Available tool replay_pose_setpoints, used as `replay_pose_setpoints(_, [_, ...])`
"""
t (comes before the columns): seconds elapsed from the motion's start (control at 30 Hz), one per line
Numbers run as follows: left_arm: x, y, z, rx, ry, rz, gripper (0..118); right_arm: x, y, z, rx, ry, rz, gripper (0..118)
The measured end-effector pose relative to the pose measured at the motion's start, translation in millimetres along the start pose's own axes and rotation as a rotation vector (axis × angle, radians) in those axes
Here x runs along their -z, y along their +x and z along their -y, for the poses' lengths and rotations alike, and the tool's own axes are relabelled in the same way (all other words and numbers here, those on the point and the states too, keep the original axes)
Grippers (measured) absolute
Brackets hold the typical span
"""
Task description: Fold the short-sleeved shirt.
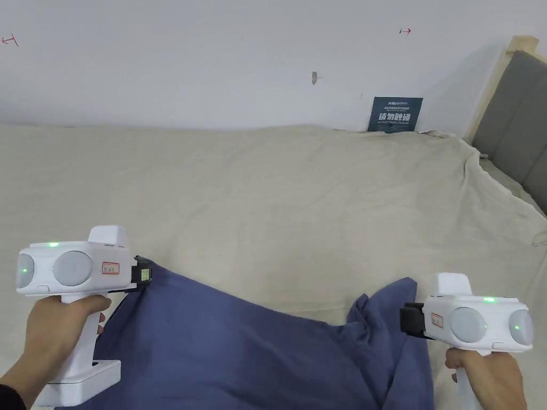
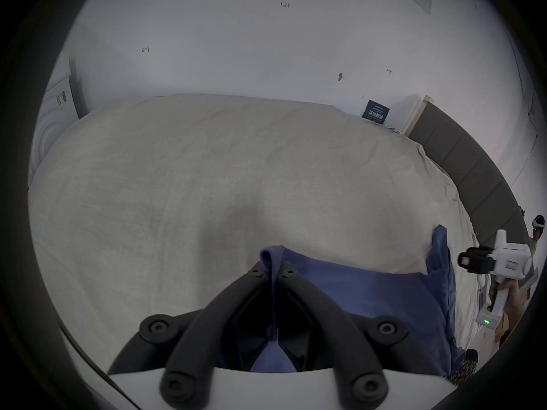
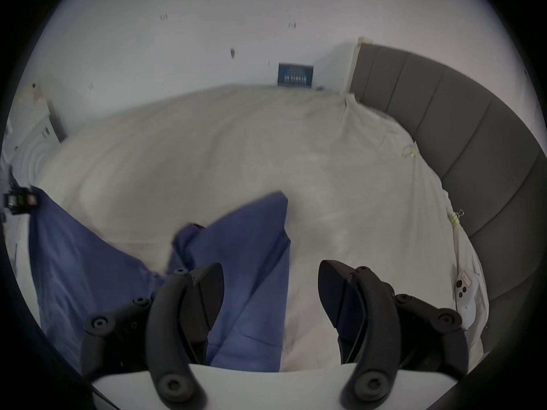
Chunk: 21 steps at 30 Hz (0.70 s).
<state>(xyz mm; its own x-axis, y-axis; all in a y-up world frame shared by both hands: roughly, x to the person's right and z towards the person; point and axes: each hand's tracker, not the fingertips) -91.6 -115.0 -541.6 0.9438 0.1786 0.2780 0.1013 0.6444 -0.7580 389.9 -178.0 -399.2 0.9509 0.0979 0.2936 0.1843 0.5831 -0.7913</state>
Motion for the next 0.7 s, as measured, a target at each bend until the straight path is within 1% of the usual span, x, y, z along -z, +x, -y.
replay_pose_setpoints(0.07, [-9.1,1.2,0.4,0.014,0.007,-0.004,2,18.1,-1.3,1.7,-0.011,-0.068,-0.016,70])
replay_pose_setpoints(0.13, [-15.2,0.3,2.6,0.018,0.007,-0.005,2,32.9,-3.5,5.5,-0.028,-0.085,0.001,70])
replay_pose_setpoints(0.2, [-18.6,-1.0,3.8,0.016,0.009,-0.006,2,40.7,-5.6,10.0,-0.027,-0.111,0.006,67])
replay_pose_setpoints(0.23, [-20.7,-1.7,5.3,0.012,0.01,-0.006,2,42.2,-7.5,15.7,-0.028,-0.123,-0.012,63])
replay_pose_setpoints(0.3, [-22.5,-4.0,7.0,0.004,0.01,-0.004,2,46.7,-5.5,22.8,0.017,-0.149,-0.048,46])
replay_pose_setpoints(0.33, [-24.5,-4.8,8.8,-0.003,0.01,-0.003,2,38.4,-7.2,26.3,0.047,-0.112,-0.054,44])
replay_pose_setpoints(0.37, [-26.0,-5.2,10.3,-0.006,0.01,-0.004,2,30.6,-10.7,28.7,0.039,-0.114,-0.046,34])
replay_pose_setpoints(0.4, [-27.6,-5.6,12.1,-0.007,0.011,-0.005,2,27.9,-10.9,28.7,0.039,-0.112,-0.053,2])
replay_pose_setpoints(0.43, [-27.6,-7.4,13.0,-0.01,0.013,-0.006,2,25.1,-10.6,29.2,0.032,-0.103,-0.059,2])
replay_pose_setpoints(0.53, [-34.5,-10.6,19.1,-0.033,0.021,-0.01,2,11.4,-3.5,30.6,0.05,-0.05,-0.087,2])
replay_pose_setpoints(0.6, [-38.7,-15.0,21.9,-0.052,0.028,-0.009,2,-6.6,0.9,30.7,0.068,-0.006,-0.1,2])
replay_pose_setpoints(0.7, [-53.6,-19.4,27.2,-0.07,0.044,-0.016,2,-43.0,10.3,29.5,0.058,0.088,-0.141,2])
